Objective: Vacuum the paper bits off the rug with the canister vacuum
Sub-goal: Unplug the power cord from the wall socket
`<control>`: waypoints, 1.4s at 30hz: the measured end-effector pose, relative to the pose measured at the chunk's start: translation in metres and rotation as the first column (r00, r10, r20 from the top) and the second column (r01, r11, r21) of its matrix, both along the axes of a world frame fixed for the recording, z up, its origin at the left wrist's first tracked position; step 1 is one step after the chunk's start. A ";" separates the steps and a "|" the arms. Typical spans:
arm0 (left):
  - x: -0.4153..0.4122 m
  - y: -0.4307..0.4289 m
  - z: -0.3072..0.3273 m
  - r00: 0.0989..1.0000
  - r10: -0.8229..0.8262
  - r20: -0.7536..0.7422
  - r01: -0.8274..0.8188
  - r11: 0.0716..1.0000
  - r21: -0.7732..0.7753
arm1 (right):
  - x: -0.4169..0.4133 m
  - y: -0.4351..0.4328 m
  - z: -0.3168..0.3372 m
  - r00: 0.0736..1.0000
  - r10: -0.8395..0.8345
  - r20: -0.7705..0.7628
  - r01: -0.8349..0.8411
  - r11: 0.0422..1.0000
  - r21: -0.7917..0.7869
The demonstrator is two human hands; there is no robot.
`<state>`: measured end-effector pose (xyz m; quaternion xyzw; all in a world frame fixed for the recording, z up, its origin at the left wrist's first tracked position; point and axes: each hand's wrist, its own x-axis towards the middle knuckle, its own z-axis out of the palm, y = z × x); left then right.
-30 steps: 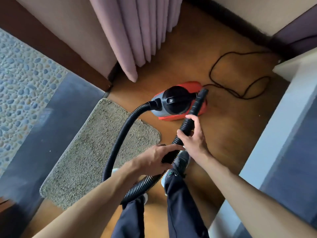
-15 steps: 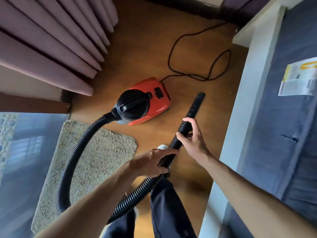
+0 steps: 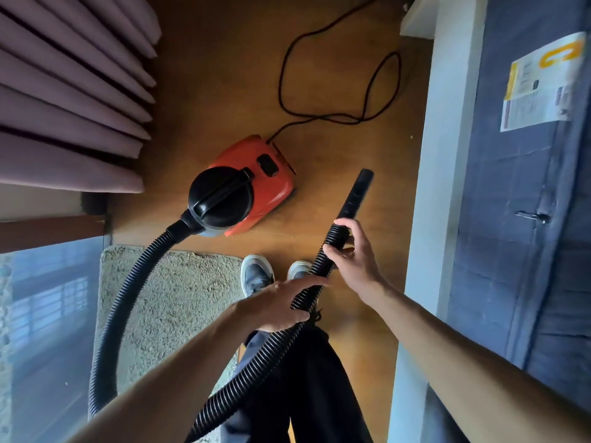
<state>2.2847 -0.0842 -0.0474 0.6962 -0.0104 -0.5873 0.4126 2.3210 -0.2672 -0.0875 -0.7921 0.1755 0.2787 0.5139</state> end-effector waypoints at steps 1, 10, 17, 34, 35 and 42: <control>0.000 0.003 -0.001 1.000 0.002 -0.009 -0.002 1.000 -0.006 | 0.000 0.003 -0.001 1.000 -0.010 -0.011 0.010 1.000 0.001; 0.007 0.035 -0.018 0.995 0.021 -0.100 -0.028 0.998 -0.061 | 0.004 0.034 -0.021 0.977 -0.053 -0.208 0.054 0.999 -0.002; 0.023 0.043 -0.047 0.964 0.058 -0.259 -0.070 0.997 -0.035 | 0.011 0.049 -0.050 0.969 -0.055 -0.241 0.046 0.998 -0.042; 0.047 -0.009 -0.123 0.910 0.206 -0.360 -0.205 0.978 0.043 | 0.044 0.013 -0.139 0.903 0.005 -0.430 -0.033 0.998 -0.058; 0.047 -0.010 -0.127 0.910 0.203 -0.361 -0.198 0.979 0.049 | 0.045 0.012 -0.142 0.898 0.032 -0.439 -0.069 0.995 -0.070; 0.042 -0.010 -0.140 0.908 0.180 -0.379 -0.157 0.983 0.091 | 0.076 0.029 -0.137 0.710 0.558 -0.430 -0.698 0.642 -0.318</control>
